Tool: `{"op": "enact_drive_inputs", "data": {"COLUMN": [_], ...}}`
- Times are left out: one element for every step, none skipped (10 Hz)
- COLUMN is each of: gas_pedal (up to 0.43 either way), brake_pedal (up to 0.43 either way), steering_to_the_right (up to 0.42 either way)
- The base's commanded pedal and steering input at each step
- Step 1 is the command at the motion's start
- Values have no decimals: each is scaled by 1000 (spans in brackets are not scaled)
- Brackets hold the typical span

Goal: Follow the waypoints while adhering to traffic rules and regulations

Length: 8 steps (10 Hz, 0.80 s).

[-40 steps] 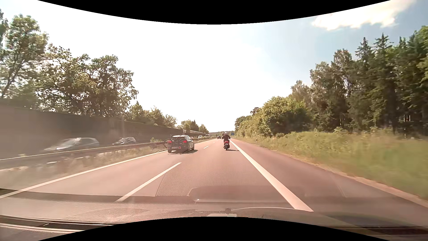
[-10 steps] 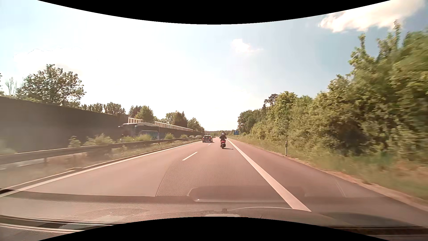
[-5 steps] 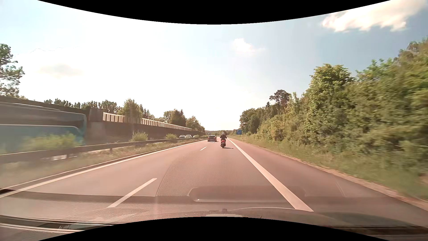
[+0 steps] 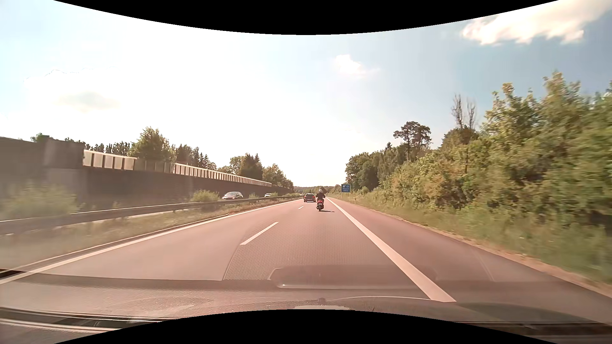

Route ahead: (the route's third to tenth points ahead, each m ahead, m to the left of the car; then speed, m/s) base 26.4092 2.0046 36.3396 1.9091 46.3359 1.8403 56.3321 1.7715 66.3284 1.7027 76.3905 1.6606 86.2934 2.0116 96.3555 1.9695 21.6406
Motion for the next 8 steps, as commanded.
{"op": "enact_drive_inputs", "data": {"gas_pedal": [197,197,197,197,197,209,220,228], "brake_pedal": [12,12,12,12,12,12,6,12], "steering_to_the_right": [0,0,2,4,4,4,4,3]}}
